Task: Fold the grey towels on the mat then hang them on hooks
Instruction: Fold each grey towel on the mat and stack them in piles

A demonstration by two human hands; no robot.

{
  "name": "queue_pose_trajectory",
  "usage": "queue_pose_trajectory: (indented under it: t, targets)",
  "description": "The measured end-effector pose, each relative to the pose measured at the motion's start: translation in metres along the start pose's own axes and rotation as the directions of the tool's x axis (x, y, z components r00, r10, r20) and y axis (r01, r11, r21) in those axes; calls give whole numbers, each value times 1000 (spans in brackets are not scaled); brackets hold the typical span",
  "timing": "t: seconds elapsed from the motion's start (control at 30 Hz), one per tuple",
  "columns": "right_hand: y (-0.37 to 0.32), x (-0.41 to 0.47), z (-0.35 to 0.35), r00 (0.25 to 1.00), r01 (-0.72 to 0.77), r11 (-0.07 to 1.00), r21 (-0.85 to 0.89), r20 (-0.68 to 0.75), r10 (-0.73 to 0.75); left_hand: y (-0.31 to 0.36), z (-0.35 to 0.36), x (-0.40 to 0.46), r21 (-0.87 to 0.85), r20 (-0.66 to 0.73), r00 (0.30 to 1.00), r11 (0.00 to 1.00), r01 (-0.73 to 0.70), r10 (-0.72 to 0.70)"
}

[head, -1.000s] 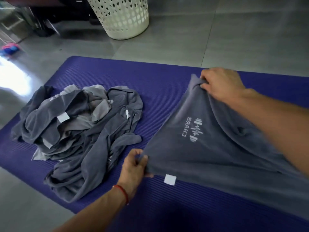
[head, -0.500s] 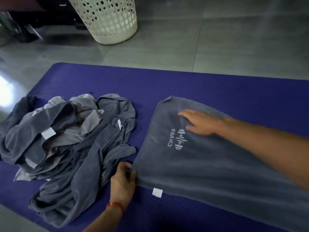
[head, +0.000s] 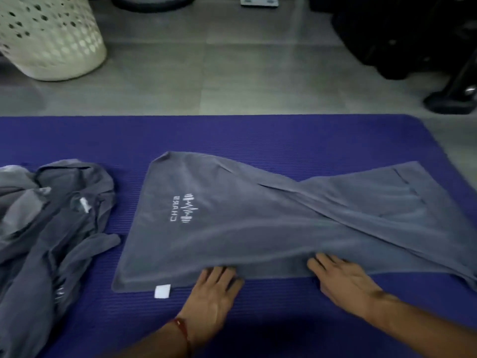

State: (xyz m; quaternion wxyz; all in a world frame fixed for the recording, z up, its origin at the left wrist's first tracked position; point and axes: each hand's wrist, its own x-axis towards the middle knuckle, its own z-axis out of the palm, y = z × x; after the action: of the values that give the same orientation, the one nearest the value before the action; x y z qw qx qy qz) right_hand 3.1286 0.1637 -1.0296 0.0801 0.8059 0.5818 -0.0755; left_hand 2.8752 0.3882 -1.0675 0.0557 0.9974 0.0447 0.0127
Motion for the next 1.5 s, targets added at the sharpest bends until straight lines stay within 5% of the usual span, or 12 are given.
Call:
queue_pose_trajectory:
  t: [0.23,0.43,0.87,1.2,1.5]
  targets:
    - [25,-20,4,990,-52,988,-146,119,70,-5,-13,28,223,68,987,962,-158,147]
    - [21,-7,-8,996,35,983,-180,91,-19,-9,-9,28,310,10,997,948,-76,76]
    - [15,-26,10,996,90,989,-121,4,-90,-3,-20,-12,85,-79,997,996,-16,23]
    - [19,-26,-4,992,-49,989,-139,112,65,-3,-27,-22,10,-82,996,1000,-23,24]
    - [21,-40,-1,998,42,983,-179,53,-33,-5,-21,-25,40,-61,998,999,-18,20]
